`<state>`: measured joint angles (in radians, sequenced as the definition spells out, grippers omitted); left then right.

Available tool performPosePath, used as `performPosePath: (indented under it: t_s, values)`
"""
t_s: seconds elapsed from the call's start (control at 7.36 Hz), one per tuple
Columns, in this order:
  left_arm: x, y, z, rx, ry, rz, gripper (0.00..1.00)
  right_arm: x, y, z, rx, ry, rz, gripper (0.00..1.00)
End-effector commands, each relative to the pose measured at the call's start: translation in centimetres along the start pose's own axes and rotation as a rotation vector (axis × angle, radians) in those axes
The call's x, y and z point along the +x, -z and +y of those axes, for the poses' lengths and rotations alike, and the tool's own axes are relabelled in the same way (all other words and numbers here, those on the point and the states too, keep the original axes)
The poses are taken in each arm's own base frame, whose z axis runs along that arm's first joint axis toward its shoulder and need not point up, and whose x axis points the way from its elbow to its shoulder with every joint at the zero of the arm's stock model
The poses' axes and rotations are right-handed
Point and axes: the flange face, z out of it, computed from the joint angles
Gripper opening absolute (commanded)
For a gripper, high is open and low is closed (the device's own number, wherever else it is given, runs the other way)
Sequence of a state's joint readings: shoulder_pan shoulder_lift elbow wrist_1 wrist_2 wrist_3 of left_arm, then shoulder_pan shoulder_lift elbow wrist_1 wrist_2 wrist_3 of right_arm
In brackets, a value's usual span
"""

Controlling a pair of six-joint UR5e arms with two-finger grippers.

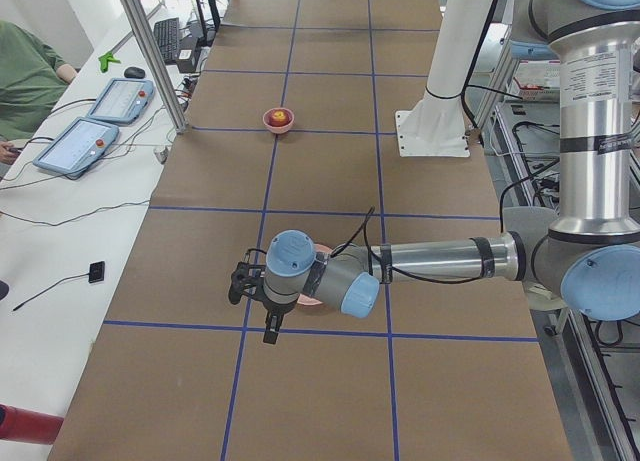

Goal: Move apple from plate to bowl

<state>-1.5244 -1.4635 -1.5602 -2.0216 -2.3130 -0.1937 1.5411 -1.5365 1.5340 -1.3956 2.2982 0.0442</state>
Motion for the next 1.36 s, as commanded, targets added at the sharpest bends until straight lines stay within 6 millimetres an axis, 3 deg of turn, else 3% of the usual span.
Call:
performPosePath:
  t_s: [0.0,0.54,0.68,1.22]
  values:
    - [-0.6,0.5,-0.9,-0.045,0.055,-0.021,0.98,1.7,-0.8,2.1,-0.024,-0.036,0.008,1.0]
    - [-0.5,-0.3,-1.9,-0.133,0.001,-0.068,0.98,1.4,-0.4,2.3,-0.077,-0.097,0.015,1.0]
    - [-0.5,-0.2,-2.2,-0.14,0.008,-0.07,0.98,0.0,1.1,2.2,-0.118,-0.128,0.021,1.0]
    - [0.6,1.3,-1.4,-0.171,0.039,-0.059,0.98,0.3,0.7,3.4,-0.155,-0.148,0.009,1.0]
